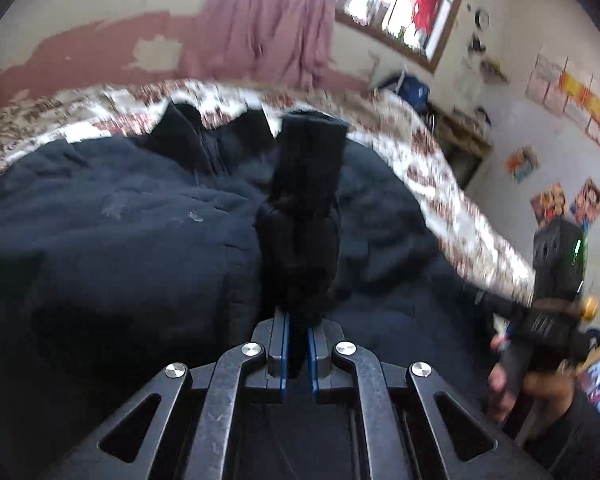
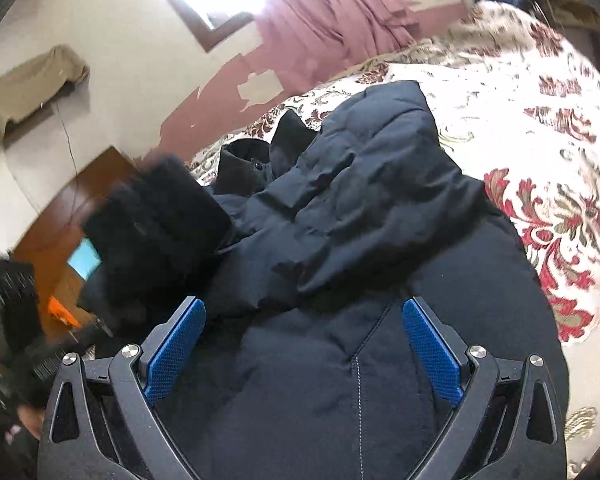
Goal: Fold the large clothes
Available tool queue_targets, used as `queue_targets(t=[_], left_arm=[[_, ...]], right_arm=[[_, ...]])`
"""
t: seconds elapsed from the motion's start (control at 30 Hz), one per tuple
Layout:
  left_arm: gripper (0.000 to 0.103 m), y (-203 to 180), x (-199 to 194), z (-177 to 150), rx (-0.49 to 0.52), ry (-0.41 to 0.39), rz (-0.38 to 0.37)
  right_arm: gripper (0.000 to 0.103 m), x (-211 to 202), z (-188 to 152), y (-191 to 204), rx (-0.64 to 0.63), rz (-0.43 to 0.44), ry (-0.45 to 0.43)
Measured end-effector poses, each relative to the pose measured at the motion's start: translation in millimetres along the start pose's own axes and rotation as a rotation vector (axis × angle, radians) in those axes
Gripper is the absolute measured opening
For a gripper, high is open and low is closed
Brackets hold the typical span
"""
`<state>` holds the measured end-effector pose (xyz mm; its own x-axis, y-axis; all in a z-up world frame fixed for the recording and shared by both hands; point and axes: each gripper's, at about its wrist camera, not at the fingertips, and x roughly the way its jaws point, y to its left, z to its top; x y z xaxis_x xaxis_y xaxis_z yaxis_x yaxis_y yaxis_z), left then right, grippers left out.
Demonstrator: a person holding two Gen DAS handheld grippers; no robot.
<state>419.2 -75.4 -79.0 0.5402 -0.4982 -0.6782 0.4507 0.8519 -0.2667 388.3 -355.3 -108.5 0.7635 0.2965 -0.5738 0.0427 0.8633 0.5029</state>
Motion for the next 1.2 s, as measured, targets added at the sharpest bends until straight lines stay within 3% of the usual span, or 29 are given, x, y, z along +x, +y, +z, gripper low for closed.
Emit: queue_targets(t=[0.1, 0.17, 0.2, 0.23, 0.33, 0.47, 0.57, 0.63, 0.7, 0.8, 0.87, 0.9, 1.2], left_arm=[[0.022, -4, 8, -13, 0.032, 0.031, -0.015], [0.046, -8, 10, -18, 0.057, 0.040, -0.043], [0.075, -10, 8, -23, 0.063, 0.042, -0.073], [0.086, -13, 6, -25, 0.062, 0.027, -0.090], [0.086, -14, -6, -33, 0.063, -0.013, -0.112], [0.086, -7, -21, -31, -0.004, -0.025, -0.100], [0.086, 6, -39, -32, -0.040, -0.075, -0.031], [0.086, 16, -48, -30, -0.069, -0.109, 0.032], [0.086, 35, -65, -32, -0.115, -0.148, 0.122], [0.086, 66, -88, -31, -0.193, -0.183, 0.210], [0.086, 84, -100, -29, -0.226, -0.192, 0.258], [0.086, 90, -104, -28, -0.230, -0.198, 0.274], [0.086, 120, -124, -18, -0.232, -0.239, 0.358]], right_arm=[[0.097, 6, 2, -6, 0.059, 0.066, 0.000], [0.097, 10, 2, -10, 0.094, 0.119, 0.008], [0.097, 15, 4, -12, 0.127, 0.154, 0.023], [0.097, 19, 4, -13, 0.147, 0.180, 0.035], [0.097, 39, 0, -15, 0.204, 0.241, 0.106], [0.097, 56, -7, 2, 0.140, 0.166, 0.148], [0.094, 66, -9, 14, 0.125, 0.077, 0.165], [0.080, 70, -9, 16, 0.130, 0.011, 0.178], [0.044, 78, -11, 18, 0.171, 0.010, 0.198], [0.021, 85, -16, 20, 0.221, 0.007, 0.226], [0.007, 81, -16, 22, 0.230, 0.026, 0.196], [0.005, 76, -14, 23, 0.229, 0.034, 0.178], [0.004, 5, 60, 52, 0.015, -0.064, -0.097]])
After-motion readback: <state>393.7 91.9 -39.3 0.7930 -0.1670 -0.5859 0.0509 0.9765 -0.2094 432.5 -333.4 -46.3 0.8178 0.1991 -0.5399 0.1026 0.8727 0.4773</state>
